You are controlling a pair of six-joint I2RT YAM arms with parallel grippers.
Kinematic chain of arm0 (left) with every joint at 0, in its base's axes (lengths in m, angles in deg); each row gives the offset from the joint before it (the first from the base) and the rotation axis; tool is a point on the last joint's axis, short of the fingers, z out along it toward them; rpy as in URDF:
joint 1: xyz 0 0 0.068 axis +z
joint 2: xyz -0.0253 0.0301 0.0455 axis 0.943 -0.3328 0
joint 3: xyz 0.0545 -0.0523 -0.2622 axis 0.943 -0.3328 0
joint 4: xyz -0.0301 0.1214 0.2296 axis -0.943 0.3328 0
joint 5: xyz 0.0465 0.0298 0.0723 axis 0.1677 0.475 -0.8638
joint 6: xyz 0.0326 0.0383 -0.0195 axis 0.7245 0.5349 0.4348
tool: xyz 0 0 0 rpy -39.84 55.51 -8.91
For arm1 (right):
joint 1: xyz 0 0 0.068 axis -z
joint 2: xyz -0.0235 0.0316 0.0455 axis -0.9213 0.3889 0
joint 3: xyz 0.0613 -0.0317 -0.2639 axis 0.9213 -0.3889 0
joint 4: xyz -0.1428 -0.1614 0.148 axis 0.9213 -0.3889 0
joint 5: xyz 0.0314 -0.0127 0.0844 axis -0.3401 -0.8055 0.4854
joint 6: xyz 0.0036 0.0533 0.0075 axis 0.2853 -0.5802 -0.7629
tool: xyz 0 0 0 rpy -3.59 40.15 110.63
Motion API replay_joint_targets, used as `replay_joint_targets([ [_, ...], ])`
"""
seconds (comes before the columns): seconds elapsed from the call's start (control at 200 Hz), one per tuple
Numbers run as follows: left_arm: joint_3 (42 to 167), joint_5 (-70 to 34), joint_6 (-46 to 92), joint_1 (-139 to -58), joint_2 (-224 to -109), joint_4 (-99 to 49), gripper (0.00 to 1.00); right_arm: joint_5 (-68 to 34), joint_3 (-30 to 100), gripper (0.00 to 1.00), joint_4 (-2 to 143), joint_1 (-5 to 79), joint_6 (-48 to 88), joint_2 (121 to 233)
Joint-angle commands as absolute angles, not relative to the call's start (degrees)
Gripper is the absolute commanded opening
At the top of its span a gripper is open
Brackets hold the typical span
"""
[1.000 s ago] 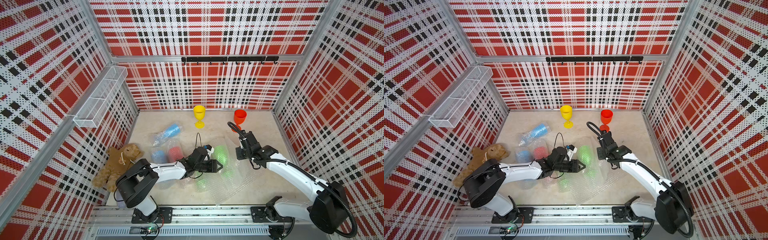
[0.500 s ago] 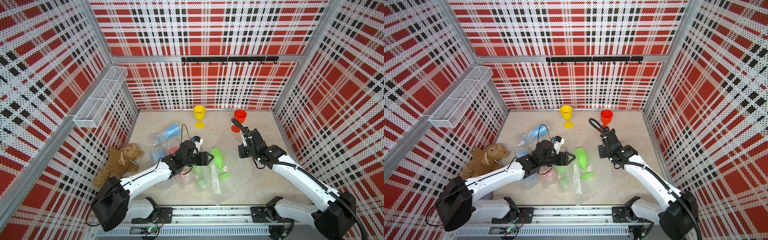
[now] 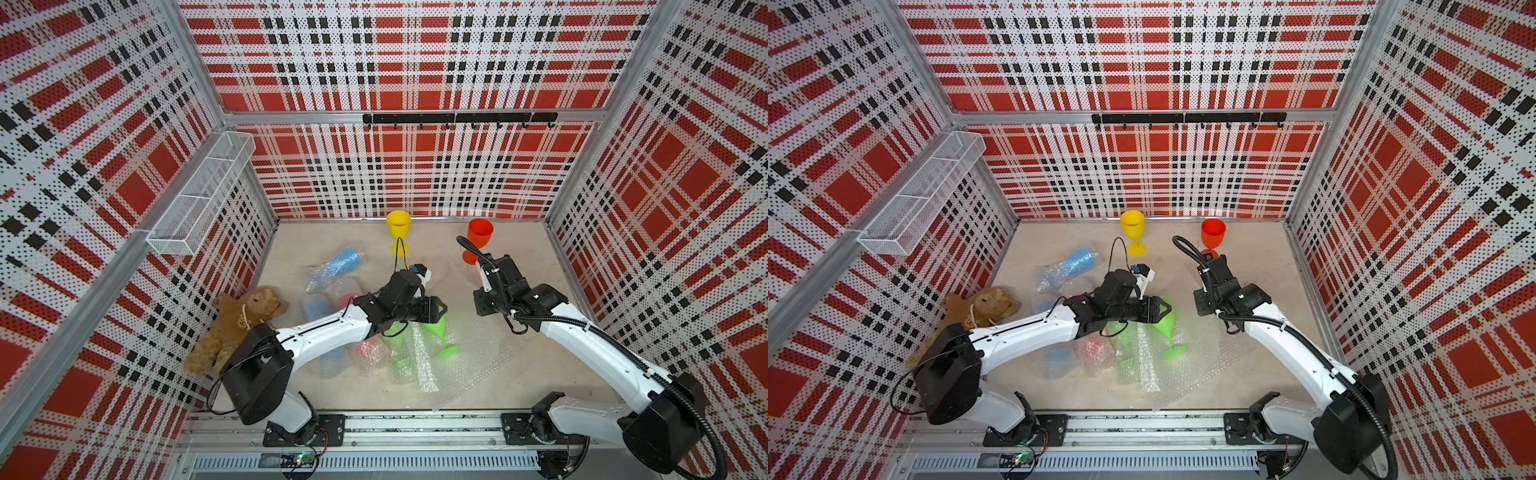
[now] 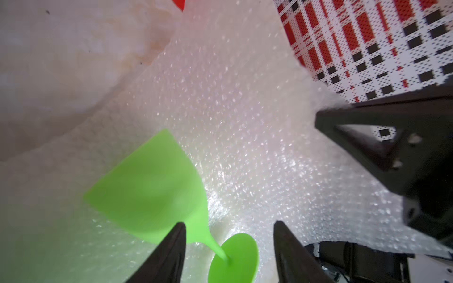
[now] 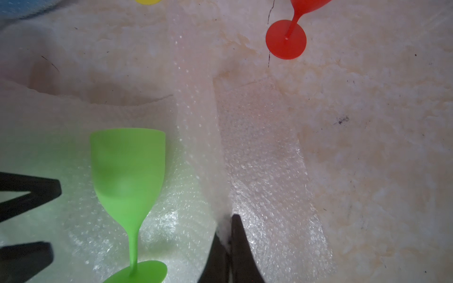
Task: Unpack wine glasses from bubble wrap
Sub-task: Unwrap the bubble wrap.
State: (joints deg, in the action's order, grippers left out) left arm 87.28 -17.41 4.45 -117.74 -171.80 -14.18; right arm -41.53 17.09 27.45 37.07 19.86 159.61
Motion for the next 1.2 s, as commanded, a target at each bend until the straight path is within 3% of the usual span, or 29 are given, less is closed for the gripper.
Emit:
replay_joint_targets([
  [0.0,84.18,-18.47,4.01,-117.50,-170.46,-15.36,0.56,-46.57,17.00,0.00,27.53,38.04,17.10,161.60],
  [0.165,77.92,-18.91,2.56,-116.36,-165.41,-17.28,0.55,-50.56,13.36,0.02,31.81,42.08,13.54,166.64],
  [0.256,75.77,-18.61,2.59,-116.26,-164.70,-17.68,0.55,-50.66,11.97,0.18,35.05,44.32,12.88,170.43],
  [0.361,74.81,-18.76,2.99,-116.00,-165.63,-18.08,0.55,-51.34,11.20,0.26,38.31,45.43,12.18,175.80],
  [0.721,77.66,-22.46,6.17,-114.55,-169.73,-15.59,0.55,-46.79,8.41,0.15,43.96,49.65,6.77,184.45],
  [1.037,83.12,-26.71,8.35,-113.98,-174.43,-11.69,0.54,-47.75,-0.28,0.15,43.02,49.81,-1.96,174.27],
  [1.112,84.47,-26.78,8.60,-113.89,-175.15,-11.13,0.54,-47.55,-1.31,0.18,42.47,49.81,-2.92,170.88],
  [1.192,85.68,-26.54,8.78,-113.89,-175.20,-10.63,0.55,-49.48,0.58,0.29,39.23,49.74,-2.32,167.71],
])
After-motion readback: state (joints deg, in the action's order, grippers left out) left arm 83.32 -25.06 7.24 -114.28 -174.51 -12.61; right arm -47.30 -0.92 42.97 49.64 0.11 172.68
